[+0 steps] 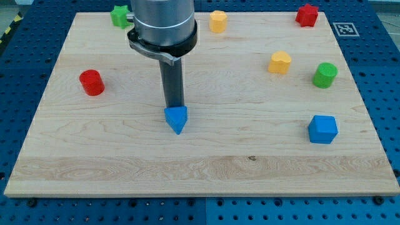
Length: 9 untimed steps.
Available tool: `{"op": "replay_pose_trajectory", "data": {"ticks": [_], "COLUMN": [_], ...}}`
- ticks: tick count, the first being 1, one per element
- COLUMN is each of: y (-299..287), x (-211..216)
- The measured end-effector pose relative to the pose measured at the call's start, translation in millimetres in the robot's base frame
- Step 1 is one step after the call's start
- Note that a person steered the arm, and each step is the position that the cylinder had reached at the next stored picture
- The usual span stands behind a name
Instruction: Move the blue triangle diagonally to the bottom right of the red circle
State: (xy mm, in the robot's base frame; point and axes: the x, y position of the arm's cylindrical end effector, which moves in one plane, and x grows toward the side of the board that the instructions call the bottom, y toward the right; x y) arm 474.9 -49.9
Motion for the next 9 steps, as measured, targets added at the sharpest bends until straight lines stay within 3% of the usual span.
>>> {"op": "replay_pose_trajectory", "data": {"ticks": [3,6,9], "y": [51.7,51.7,6.7], "x": [-0.4,13.7,18.7]}}
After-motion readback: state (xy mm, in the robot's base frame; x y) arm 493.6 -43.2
